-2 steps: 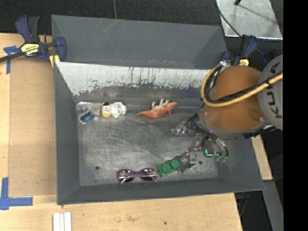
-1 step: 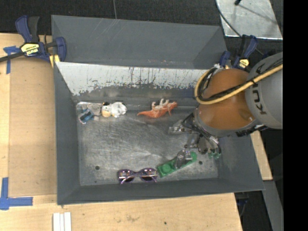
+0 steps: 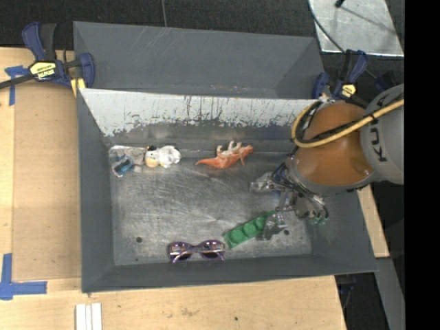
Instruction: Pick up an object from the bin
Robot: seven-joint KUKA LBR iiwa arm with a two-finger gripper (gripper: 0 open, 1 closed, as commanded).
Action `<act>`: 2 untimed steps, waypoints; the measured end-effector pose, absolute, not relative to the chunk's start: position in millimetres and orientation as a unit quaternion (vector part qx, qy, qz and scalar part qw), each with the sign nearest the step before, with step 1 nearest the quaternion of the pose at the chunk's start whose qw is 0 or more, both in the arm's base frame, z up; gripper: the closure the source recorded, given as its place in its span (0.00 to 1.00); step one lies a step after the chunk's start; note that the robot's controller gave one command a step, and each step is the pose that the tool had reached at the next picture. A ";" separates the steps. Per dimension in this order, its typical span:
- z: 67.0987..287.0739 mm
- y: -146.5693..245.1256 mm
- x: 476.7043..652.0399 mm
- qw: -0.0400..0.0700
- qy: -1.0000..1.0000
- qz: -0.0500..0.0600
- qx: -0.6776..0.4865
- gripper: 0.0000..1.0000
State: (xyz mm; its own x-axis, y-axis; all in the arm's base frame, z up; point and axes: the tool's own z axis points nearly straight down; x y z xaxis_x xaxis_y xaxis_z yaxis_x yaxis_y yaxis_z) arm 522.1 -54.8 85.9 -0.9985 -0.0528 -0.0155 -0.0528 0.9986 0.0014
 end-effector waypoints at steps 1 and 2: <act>76.9 -41.4 515.7 0.010 0.998 -0.003 -0.060 1.00; 76.9 -41.4 515.7 0.010 0.998 -0.003 -0.060 1.00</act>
Offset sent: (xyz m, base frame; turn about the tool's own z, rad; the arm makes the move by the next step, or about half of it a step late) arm 0.0000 0.0000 0.0000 0.0000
